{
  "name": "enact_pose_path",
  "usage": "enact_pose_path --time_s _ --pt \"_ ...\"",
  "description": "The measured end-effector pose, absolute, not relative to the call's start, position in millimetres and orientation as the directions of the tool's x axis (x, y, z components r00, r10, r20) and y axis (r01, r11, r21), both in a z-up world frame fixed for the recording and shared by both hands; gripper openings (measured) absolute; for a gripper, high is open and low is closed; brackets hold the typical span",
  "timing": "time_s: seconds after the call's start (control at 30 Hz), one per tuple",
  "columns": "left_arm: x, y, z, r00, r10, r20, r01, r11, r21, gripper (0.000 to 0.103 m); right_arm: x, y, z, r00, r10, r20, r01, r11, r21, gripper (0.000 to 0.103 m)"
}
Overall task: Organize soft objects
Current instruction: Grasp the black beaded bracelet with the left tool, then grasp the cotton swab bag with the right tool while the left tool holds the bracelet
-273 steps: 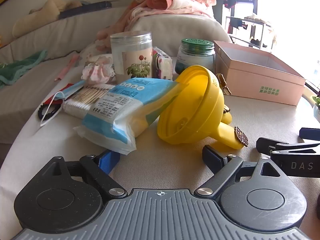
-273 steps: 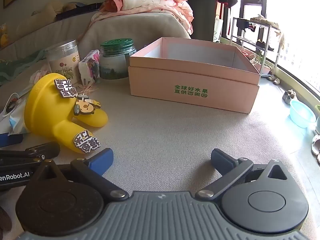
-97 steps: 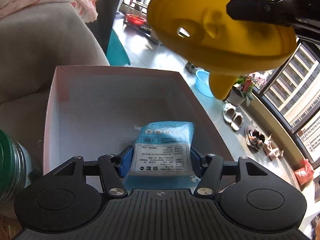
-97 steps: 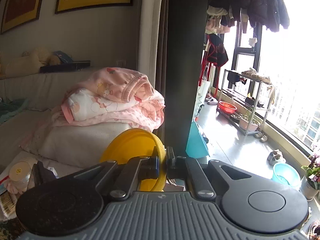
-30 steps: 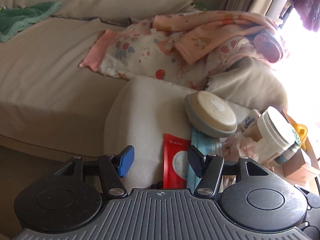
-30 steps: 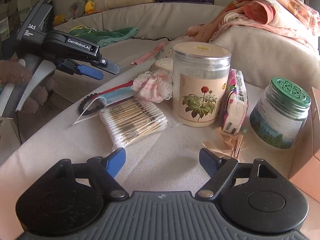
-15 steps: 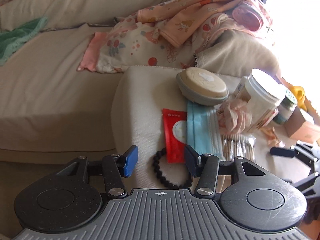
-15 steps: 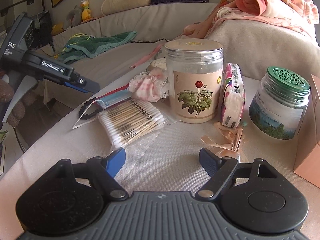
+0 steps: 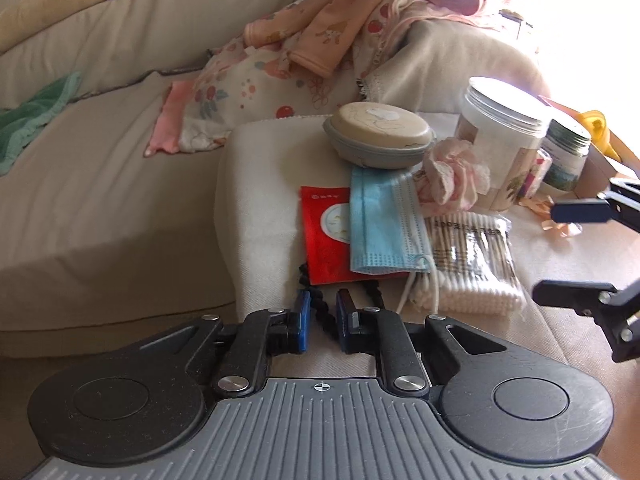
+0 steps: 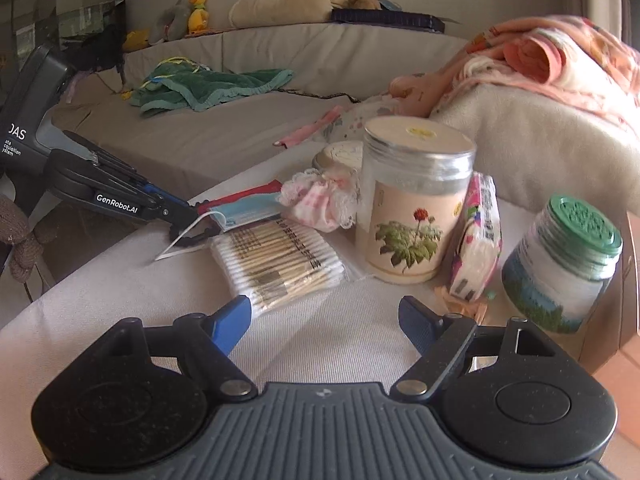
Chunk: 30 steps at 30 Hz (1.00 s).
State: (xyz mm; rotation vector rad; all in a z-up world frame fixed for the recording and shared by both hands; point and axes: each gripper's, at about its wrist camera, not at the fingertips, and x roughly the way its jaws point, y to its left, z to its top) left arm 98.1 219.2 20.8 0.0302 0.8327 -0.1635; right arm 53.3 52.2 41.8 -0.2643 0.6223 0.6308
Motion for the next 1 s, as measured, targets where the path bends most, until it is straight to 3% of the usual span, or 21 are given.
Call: enact_pose_path --time_s 0.23,0.33,0.5,0.53,0.57,0.6,0.73,0.83,0.93,1.0 --pt "93.8 217.1 17.6 0.679 -0.137 -0.722 0.127 0.99 -0.069 0.018 86.7 86.5 42.2 0.537 0.492 -0.686 -0.646 0.762 0.042 0.082" --pt "90.3 216.8 16.4 0.692 -0.129 -0.71 0.108 0.991 -0.074 0.018 86.1 92.7 36.8 0.551 0.493 -0.673 -0.651 0.759 0.024 0.083" --pt "86.0 220.5 14.8 0.71 -0.142 -0.689 0.105 0.99 -0.096 0.018 73.8 81.9 40.0 0.534 0.485 -0.693 -0.698 0.715 -0.037 0.075" --pt "85.0 221.4 15.1 0.711 -0.148 -0.688 0.104 0.989 -0.105 0.018 70.3 77.0 41.3 0.529 0.484 -0.697 -0.704 0.709 -0.043 0.071" --pt "83.1 222.4 15.5 0.711 -0.156 -0.686 0.104 0.988 -0.116 0.018 66.0 71.0 41.6 0.519 0.482 -0.706 -0.716 0.697 -0.05 0.058" --pt "81.1 222.9 15.7 0.71 -0.164 -0.685 0.106 0.986 -0.126 0.017 62.8 66.7 41.0 0.511 0.466 -0.722 -0.723 0.688 -0.067 0.055" --pt "67.9 222.7 16.0 0.709 -0.182 -0.682 0.114 0.983 -0.144 0.012 48.6 48.0 43.5 0.556 0.416 -0.72 -0.689 0.715 -0.119 0.064" --pt "58.9 219.1 16.6 0.716 -0.161 -0.679 0.104 0.987 -0.123 0.011 55.5 37.5 55.2 0.546 0.448 -0.708 -0.607 0.794 0.034 0.077" --pt "58.0 218.8 16.6 0.723 -0.125 -0.68 0.067 0.992 -0.111 0.011 77.8 41.0 57.4 0.49 0.495 -0.718 -0.491 0.837 0.242 0.078" --pt "60.4 218.3 17.3 0.718 -0.12 -0.686 0.063 0.992 -0.108 0.012 90.3 54.2 56.1 0.471 0.5 -0.727 -0.442 0.847 0.297 0.078"
